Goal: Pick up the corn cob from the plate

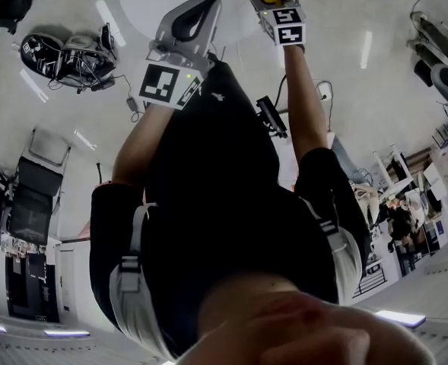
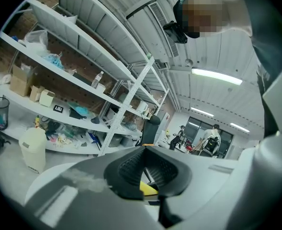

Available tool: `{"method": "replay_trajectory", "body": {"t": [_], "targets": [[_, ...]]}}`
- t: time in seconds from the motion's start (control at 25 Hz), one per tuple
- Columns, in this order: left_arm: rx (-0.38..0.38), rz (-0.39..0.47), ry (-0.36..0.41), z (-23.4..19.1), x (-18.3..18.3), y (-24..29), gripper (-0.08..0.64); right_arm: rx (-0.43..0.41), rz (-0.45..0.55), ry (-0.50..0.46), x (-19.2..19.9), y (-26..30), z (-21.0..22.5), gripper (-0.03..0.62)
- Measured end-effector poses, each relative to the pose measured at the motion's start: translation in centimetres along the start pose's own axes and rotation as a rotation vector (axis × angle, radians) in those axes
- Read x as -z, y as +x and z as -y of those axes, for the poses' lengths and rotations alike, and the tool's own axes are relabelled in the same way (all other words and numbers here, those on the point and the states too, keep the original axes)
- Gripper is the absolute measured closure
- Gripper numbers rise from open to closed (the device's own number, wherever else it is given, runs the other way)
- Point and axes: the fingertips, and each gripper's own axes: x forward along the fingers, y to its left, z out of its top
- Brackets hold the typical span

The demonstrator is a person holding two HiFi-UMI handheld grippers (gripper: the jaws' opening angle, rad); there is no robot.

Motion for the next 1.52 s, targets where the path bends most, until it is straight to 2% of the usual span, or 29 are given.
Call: {"method": "replay_trajectory", "body": {"t": [0.92, 1.52], "targets": [[-0.007, 0.092, 0.092, 4.9, -4.3, -3.1, 0.558, 0.018, 0.114, 0.051, -2.3, -7.4, -2.1, 0.333], [0.001, 0.132, 0.122, 8.1, -4.5, -5.8, 0.558, 0.019, 0.183, 0.068, -2.5, -12.1, -4.7, 0.333]]}}
